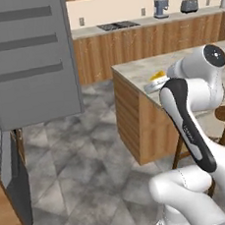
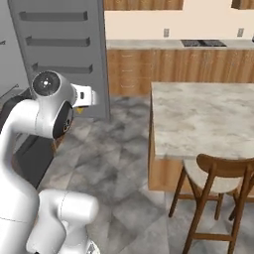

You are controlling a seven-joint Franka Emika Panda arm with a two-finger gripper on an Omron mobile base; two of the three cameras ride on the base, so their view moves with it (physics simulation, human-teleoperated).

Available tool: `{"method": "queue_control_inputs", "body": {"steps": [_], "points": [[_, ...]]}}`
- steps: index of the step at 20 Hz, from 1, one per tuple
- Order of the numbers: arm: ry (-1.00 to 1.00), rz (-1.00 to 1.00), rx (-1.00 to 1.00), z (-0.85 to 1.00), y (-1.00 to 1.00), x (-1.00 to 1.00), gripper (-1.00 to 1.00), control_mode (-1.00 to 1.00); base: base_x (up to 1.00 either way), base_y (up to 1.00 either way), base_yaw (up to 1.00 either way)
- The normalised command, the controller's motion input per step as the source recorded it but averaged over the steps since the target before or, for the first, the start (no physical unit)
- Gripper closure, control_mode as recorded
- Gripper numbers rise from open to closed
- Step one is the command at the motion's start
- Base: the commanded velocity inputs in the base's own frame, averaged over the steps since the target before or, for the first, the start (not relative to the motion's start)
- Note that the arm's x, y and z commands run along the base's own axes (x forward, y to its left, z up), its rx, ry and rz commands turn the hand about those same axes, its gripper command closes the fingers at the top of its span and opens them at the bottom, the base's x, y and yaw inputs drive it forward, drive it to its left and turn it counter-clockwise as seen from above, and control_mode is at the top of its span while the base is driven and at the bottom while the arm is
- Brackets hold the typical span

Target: Take the cheese, steak, and lemon wedge from the fridge and place them on the plate on the dining counter to create an appetizer plate.

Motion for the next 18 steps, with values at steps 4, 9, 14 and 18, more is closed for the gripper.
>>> {"method": "queue_control_inputs", "body": {"steps": [4, 9, 14, 18], "points": [[0.0, 0.0, 0.0, 0.0, 0.0, 0.0, 1.0, 1.0, -0.17, -0.78, -0.26], [0.0, 0.0, 0.0, 0.0, 0.0, 0.0, 1.0, 1.0, -0.01, -0.97, -0.18], [0.0, 0.0, 0.0, 0.0, 0.0, 0.0, 1.0, 1.0, -0.46, -0.97, -0.14], [0.0, 0.0, 0.0, 0.0, 0.0, 0.0, 1.0, 1.0, -0.75, -0.86, -0.14]]}}
